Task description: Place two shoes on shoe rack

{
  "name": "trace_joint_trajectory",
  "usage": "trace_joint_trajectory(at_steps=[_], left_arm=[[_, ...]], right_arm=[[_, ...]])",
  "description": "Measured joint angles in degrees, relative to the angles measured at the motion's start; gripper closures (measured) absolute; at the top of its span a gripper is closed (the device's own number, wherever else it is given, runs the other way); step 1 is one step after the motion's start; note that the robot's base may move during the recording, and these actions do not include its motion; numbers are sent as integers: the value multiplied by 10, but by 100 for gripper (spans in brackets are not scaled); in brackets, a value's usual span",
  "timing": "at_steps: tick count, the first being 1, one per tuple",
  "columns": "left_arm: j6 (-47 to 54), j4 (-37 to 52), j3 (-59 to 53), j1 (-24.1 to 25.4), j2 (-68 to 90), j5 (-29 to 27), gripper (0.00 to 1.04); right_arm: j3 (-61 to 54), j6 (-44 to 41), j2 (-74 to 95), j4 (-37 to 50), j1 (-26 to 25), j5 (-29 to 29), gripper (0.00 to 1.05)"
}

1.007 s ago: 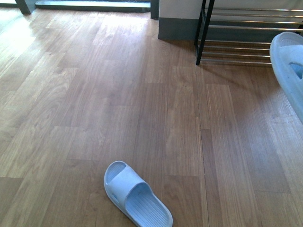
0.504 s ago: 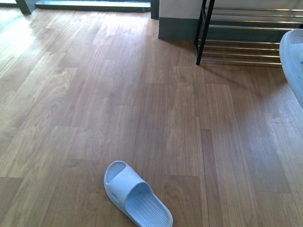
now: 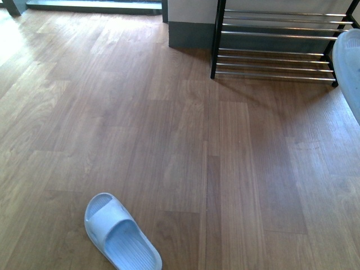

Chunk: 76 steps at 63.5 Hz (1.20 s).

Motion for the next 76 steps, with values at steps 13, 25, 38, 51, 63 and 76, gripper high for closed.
trace_joint_trajectory(at_steps=[13,25,38,51,63,76], left_arm=[[0,0,0,0,0,1,9],[-194,-73,73,-81,273,-250,9],[-372,183,135,-98,714,-196,9],[-452,246,286,-151,1172,-176,9],[-474,195,392,-180,1359,-169,9],[-481,147,480,-172,1475,-169,9]], right_arm=[[1,0,0,0,-3,5,103],[1,1,0,0,-2,2,103],[1,1,0,0,-2,2,103],[1,1,0,0,-2,2,103],[1,1,0,0,-2,2,103],[1,1,0,0,-2,2,103]])
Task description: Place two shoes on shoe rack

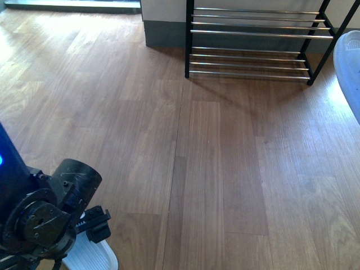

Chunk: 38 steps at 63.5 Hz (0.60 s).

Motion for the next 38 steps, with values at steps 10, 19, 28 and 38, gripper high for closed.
trace_joint_trajectory(at_steps=[10,19,28,38], left_arm=[[0,-16,35,21,59,-8,9],[7,-20,50,45,84,-21,9],[17,-22,77,71,109,-24,9],[30,-33,131,84,153,-11,9]], right_arm=[[0,0,0,0,0,0,103],[0,0,0,0,0,0,103],[0,1,0,0,0,0,103],[0,1,0,0,0,0,103]])
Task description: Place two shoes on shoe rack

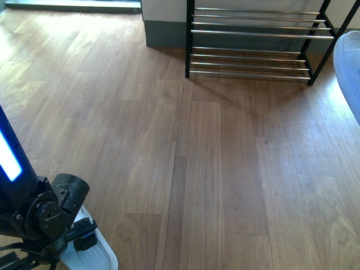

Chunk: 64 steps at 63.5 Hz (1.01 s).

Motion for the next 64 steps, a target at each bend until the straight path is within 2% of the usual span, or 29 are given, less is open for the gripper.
trace_joint_trajectory(at_steps=[16,27,31,57,64], left_arm=[[6,-21,46,3,26,0,10],[9,-24,57,3,31,0,34],[9,-24,58,4,31,0,48],[7,-4,34,13,22,-4,103],[8,8,16,13,-2,-3,103]], right_arm=[[0,0,0,0,0,0,103],[0,0,0,0,0,0,103],[0,0,0,0,0,0,103],[0,0,0,0,0,0,103],[0,0,0,0,0,0,103]])
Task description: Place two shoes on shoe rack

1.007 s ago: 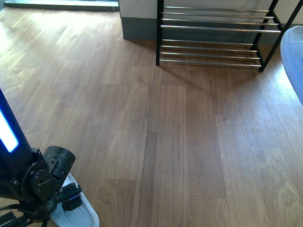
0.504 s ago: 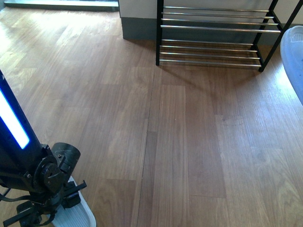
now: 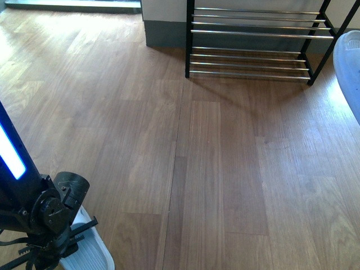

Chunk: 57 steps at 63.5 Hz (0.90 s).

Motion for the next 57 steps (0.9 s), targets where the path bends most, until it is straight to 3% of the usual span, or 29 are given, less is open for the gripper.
trace_joint_trajectory(at_steps=[20,36,45,57], left_arm=[[91,92,-103,-4,-176,-58,103],[168,151,-254,-4,-417,-45,103],[203,136,-326,1,-565,-35,103],[243,23,-400,5,-819,-26,103]], right_arm=[[0,0,0,0,0,0,103],[0,0,0,0,0,0,103],[0,0,0,0,0,0,103],[0,0,0,0,0,0,103]])
